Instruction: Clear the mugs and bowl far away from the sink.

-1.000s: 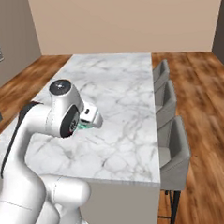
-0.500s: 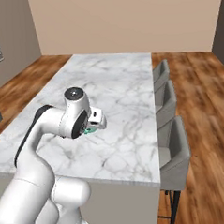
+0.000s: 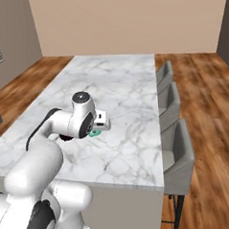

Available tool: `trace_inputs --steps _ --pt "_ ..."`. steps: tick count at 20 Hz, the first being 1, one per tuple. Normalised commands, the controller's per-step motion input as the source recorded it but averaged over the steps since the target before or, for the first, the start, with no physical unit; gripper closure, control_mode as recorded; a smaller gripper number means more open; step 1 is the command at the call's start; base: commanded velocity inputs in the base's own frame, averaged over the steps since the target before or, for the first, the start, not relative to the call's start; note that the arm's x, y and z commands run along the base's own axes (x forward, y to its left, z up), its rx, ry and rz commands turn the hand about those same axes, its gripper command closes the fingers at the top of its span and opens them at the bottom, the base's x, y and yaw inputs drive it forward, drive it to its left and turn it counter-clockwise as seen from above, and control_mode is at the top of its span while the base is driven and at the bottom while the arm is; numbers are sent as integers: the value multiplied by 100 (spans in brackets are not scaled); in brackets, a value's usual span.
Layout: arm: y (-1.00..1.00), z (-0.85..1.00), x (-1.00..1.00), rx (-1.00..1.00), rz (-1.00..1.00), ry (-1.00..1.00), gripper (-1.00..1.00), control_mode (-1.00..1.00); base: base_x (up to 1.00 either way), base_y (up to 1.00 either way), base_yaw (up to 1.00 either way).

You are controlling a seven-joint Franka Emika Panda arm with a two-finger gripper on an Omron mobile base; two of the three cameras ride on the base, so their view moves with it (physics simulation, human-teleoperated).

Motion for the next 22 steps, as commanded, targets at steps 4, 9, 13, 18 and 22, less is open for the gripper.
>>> trace_inputs --steps 4,9,13,18,22 --pt "2 -27 47 -9 0 0 100 -100 0 0 0" --pt "0 -23 40 -5 0 8 100 -100 0 0 0" --pt "0 -28 35 1 2 12 100 -100 0 0 0" --pt "0 -29 33 1 2 11 100 -100 0 0 0" --pt "0 -37 28 0 3 0 100 -100 0 0 0"
